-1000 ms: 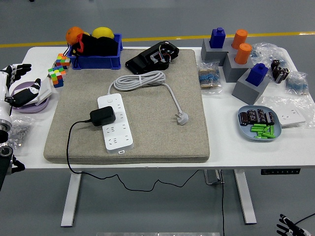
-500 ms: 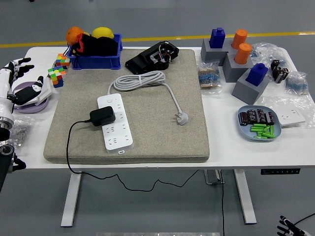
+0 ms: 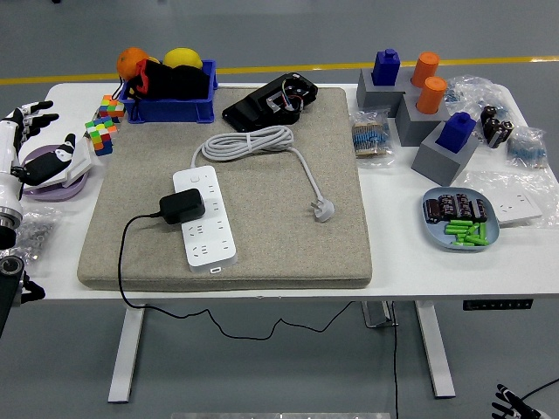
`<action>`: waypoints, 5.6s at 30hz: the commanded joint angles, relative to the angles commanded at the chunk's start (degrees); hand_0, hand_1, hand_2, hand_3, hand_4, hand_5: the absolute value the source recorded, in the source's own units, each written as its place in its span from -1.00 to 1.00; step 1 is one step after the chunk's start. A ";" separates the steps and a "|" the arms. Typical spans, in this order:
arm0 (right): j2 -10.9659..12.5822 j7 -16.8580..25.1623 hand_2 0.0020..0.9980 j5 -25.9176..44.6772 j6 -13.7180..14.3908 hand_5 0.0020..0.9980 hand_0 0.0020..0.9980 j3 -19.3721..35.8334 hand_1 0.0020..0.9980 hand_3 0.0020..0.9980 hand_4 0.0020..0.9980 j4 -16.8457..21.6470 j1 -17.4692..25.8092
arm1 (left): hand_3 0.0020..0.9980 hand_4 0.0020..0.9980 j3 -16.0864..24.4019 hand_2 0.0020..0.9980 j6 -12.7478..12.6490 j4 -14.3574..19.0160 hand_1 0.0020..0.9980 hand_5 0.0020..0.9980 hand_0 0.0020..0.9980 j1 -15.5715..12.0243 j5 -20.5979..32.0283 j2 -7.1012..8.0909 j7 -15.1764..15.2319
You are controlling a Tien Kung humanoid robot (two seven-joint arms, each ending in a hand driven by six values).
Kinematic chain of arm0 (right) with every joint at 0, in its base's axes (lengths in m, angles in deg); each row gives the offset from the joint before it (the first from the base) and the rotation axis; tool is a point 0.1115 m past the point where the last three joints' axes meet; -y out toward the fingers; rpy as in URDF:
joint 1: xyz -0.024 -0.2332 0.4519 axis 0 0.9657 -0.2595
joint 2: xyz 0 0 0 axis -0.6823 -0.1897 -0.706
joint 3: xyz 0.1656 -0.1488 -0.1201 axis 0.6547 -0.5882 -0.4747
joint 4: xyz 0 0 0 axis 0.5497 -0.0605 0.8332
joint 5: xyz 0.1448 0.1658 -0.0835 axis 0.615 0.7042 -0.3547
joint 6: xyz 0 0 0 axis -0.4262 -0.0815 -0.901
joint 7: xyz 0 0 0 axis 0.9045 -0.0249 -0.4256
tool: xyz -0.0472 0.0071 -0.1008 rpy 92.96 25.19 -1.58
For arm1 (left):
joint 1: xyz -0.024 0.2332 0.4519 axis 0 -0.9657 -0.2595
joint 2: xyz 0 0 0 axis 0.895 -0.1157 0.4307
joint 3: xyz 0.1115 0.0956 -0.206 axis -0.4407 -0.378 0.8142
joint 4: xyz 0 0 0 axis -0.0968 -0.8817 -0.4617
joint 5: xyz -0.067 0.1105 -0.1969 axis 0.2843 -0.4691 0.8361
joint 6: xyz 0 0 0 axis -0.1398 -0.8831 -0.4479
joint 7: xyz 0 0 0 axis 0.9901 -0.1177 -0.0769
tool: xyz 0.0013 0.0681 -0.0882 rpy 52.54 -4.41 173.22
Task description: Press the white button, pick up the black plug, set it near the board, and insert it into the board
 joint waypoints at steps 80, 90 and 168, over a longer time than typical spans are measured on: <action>0.67 0.12 0.42 -0.57 0.25 -0.02 0.54 -0.21 0.44 0.32 0.46 0.08 -0.29 | 0.51 0.35 -0.26 0.43 0.77 -0.18 0.56 -1.00 0.59 0.71 0.29 -0.17 0.03; 0.46 0.18 0.42 -0.71 0.34 -0.02 0.54 0.40 0.45 0.32 0.46 0.19 -0.18 | 0.51 0.36 0.03 0.43 1.11 0.07 0.56 -1.00 0.59 0.11 0.34 -0.31 -0.07; 0.79 0.10 0.38 -0.25 0.35 -0.01 0.53 -0.25 0.40 0.32 0.47 0.09 -0.53 | 0.49 0.35 -0.93 0.42 0.78 -0.03 0.53 -1.00 0.59 0.51 0.84 -0.37 0.19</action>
